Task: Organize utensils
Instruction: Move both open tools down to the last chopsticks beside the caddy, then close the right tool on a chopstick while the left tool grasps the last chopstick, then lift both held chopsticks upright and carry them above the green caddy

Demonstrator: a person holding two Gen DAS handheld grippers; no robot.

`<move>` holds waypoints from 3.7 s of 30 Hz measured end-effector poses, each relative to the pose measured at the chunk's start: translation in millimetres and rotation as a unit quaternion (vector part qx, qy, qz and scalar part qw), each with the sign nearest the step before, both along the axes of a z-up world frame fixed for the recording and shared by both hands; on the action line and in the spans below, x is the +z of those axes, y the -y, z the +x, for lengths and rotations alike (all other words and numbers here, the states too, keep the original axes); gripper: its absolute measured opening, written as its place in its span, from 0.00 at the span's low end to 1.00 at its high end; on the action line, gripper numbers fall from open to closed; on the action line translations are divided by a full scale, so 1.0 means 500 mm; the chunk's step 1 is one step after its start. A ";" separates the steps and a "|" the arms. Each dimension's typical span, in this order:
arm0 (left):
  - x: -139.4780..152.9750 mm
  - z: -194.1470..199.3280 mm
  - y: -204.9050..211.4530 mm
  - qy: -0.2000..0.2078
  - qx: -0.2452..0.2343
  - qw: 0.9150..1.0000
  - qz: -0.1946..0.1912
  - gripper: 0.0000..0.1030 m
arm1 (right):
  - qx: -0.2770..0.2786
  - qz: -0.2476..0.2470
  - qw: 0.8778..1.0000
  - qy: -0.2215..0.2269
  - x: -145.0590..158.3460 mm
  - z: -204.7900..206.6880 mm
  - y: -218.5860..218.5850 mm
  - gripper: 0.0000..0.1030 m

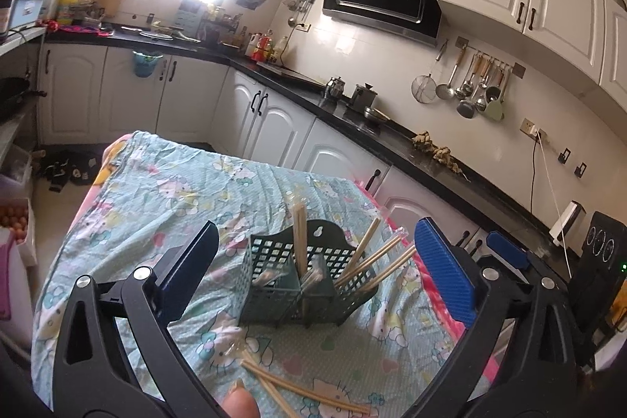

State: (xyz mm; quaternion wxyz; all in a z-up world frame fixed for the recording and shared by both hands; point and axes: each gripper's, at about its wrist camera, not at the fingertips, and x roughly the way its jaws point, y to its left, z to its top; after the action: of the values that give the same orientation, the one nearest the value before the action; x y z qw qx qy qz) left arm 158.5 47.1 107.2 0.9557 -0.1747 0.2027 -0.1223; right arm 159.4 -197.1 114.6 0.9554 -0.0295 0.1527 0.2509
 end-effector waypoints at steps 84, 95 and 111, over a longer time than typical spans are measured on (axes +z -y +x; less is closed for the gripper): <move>-0.424 0.175 0.005 -0.330 -0.051 0.942 -0.025 0.22 | 0.128 -0.143 0.937 -0.293 -0.354 0.111 -0.112 0.10; -0.428 0.205 0.003 -0.333 -0.043 0.942 -0.014 0.08 | 0.141 -0.124 0.945 -0.269 -0.290 0.058 -0.075 0.10; -0.282 0.117 -0.061 -0.239 -0.073 0.968 -0.013 0.02 | 0.150 -0.035 0.971 -0.182 -0.189 0.006 -0.040 0.10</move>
State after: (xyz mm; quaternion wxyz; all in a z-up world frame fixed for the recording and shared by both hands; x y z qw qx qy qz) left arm 217.1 77.8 -33.9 0.8657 -0.1966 0.4357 -0.1490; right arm 162.3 -177.1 20.0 0.8614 -0.0390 0.3269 0.3868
